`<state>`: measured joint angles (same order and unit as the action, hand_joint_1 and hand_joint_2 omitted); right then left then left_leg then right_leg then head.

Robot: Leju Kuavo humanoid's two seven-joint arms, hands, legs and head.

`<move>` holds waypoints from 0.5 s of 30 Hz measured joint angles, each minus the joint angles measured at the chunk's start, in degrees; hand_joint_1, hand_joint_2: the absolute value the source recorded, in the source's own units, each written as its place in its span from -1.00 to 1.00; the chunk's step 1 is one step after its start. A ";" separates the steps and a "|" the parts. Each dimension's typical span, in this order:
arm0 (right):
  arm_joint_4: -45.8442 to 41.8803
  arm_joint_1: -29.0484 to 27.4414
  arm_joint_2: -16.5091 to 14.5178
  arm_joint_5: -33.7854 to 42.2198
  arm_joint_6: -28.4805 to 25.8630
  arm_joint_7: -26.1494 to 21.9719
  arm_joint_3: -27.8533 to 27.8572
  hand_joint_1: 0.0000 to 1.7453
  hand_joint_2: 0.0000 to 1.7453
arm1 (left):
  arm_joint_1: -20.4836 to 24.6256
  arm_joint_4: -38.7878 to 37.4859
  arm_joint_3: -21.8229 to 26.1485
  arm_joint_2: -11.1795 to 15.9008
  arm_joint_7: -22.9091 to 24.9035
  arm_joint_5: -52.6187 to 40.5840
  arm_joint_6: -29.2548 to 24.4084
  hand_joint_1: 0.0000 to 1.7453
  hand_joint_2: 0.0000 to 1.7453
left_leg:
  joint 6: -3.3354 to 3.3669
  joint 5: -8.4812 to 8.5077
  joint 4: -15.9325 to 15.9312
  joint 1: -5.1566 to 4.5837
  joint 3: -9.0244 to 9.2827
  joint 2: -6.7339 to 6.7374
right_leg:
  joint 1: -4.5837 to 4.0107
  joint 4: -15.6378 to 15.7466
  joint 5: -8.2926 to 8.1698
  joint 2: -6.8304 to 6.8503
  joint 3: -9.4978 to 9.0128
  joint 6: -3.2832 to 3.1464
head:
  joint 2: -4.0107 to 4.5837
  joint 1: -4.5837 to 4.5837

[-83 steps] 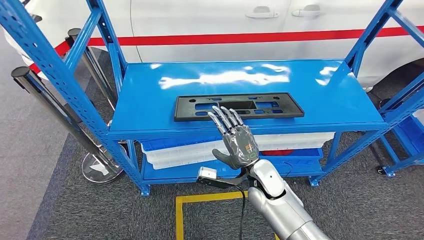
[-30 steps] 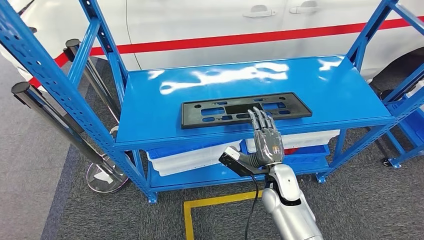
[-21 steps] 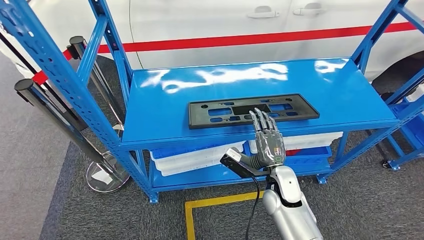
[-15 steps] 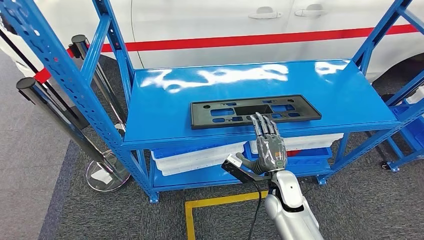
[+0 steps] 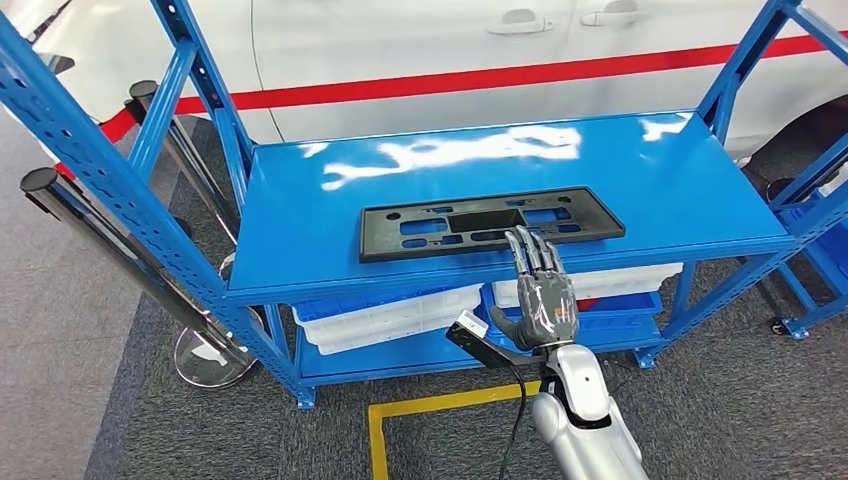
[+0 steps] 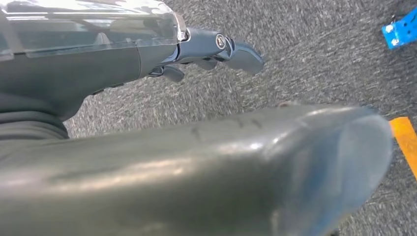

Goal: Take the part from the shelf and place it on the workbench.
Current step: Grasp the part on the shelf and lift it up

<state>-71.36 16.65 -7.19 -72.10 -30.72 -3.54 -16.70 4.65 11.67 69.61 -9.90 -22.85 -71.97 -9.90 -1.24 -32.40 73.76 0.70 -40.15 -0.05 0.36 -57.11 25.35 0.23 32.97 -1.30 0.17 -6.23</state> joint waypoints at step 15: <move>-1.45 -2.20 0.92 -4.81 -0.70 3.34 0.91 -1.00 1.00 | 0.30 0.00 -1.50 0.01 0.28 -1.99 1.30 -1.00 -1.00 | 3.06 6.68 -15.82 -0.08 7.17 -0.12 | 0.35 -16.75 7.18 -0.22 8.04 3.51 | 0.00 0.02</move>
<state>-72.81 14.45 -6.27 -76.91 -31.42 -0.19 -15.79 4.94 11.67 68.11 -9.88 -22.57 -73.97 -8.61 1.82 -25.72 57.93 0.62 -32.99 -0.17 0.71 -73.86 32.53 0.01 41.01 2.21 0.17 -6.21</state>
